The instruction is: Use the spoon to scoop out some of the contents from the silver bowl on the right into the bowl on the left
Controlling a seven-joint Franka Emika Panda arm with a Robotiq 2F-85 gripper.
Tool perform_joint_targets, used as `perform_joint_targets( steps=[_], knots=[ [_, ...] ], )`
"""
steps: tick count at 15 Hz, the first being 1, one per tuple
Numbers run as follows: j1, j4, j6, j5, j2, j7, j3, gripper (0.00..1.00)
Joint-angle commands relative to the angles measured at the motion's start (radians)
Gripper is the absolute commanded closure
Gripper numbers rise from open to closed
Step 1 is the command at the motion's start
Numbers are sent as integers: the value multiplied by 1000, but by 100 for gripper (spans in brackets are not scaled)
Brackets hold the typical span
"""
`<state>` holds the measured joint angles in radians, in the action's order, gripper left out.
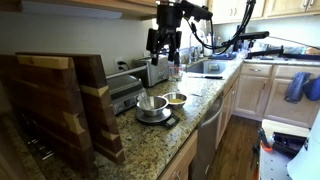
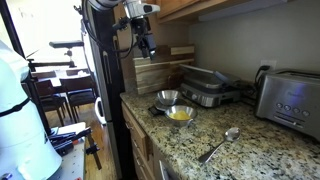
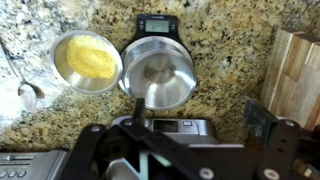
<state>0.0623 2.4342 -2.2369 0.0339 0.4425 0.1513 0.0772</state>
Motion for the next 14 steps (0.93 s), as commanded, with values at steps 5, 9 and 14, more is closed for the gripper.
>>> perform_joint_targets(
  steps=[5, 9, 14],
  knots=[
    [-58, -183, 209, 32, -112, -157, -143, 0],
    [-67, -169, 177, 26, -113, -151, -135, 0],
    [-66, -173, 179, 25, -118, -151, -133, 0]
  ],
)
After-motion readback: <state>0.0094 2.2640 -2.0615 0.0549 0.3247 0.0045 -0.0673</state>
